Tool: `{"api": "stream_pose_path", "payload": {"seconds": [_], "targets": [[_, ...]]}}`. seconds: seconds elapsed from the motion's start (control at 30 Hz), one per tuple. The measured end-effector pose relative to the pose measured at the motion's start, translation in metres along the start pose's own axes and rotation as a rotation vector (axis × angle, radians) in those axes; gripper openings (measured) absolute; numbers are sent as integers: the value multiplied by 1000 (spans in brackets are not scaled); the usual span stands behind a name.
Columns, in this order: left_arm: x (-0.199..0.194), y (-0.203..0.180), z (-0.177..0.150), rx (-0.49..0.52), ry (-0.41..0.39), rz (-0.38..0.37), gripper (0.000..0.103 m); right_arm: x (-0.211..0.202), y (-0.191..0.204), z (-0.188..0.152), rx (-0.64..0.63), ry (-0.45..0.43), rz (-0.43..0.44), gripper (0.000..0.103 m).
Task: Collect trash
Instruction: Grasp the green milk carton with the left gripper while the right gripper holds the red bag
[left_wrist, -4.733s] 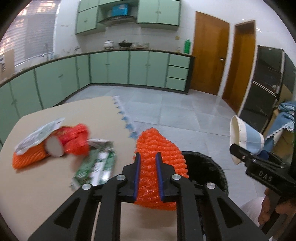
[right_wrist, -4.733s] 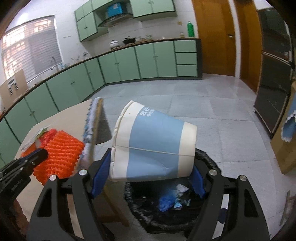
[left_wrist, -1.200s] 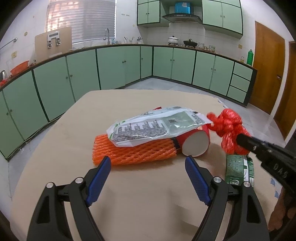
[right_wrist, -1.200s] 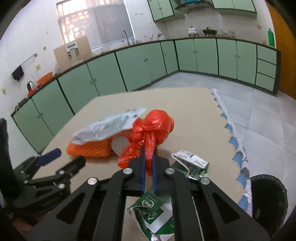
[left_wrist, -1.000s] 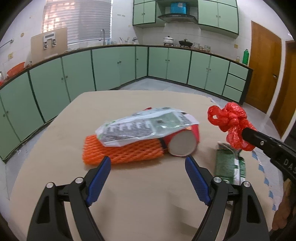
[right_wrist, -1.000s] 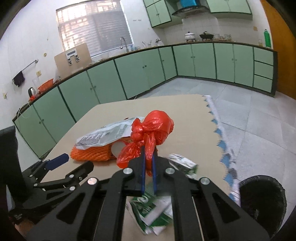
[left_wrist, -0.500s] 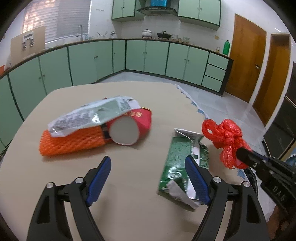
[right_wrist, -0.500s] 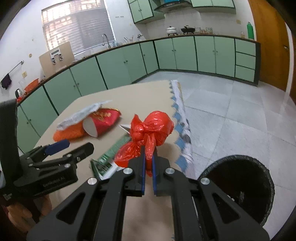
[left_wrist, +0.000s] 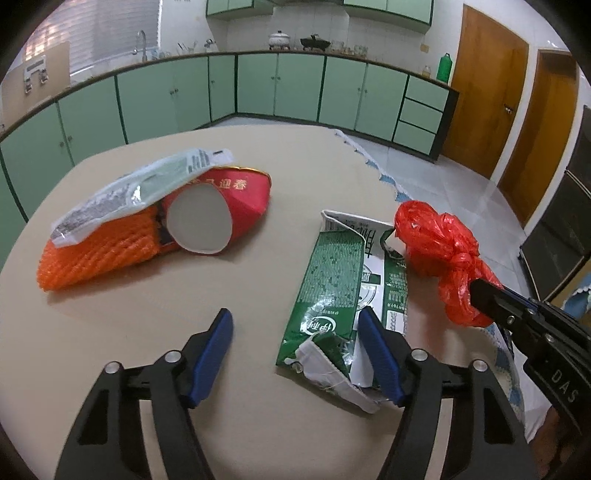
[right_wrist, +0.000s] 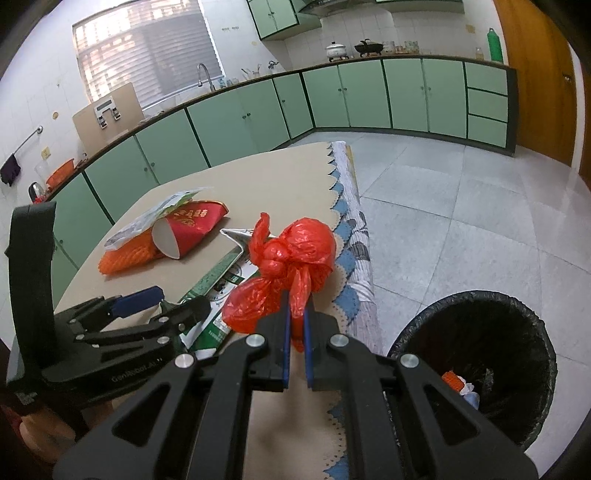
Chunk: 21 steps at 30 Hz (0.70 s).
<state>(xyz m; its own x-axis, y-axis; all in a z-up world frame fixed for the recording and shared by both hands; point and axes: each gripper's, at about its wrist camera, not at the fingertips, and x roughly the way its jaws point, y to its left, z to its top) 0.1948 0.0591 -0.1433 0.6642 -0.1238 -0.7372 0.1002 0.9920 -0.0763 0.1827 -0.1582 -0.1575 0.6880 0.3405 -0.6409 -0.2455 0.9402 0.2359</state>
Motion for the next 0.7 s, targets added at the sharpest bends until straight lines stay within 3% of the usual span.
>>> {"api": "stream_pose_path", "payload": {"seconds": [0.07, 0.2, 0.33, 0.57, 0.63, 0.7], "targets": [[-1, -2, 0, 4, -3, -5, 61, 0, -1, 0, 1, 0, -1, 5], [-4, -10, 0, 25, -15, -32, 37, 0, -2, 1, -2, 1, 0, 5], [-6, -15, -1, 30, -30, -27, 32, 0, -1, 1, -6, 1, 2, 5], [-5, -10, -1, 26, -20, -35, 38, -1, -2, 1, -5, -2, 8, 5], [-2, -9, -1, 22, -17, -14, 54, 0, -2, 1, -6, -1, 7, 5], [1, -5, 2, 3, -10, -18, 61, 0, -2, 2, -3, -1, 6, 5]]}}
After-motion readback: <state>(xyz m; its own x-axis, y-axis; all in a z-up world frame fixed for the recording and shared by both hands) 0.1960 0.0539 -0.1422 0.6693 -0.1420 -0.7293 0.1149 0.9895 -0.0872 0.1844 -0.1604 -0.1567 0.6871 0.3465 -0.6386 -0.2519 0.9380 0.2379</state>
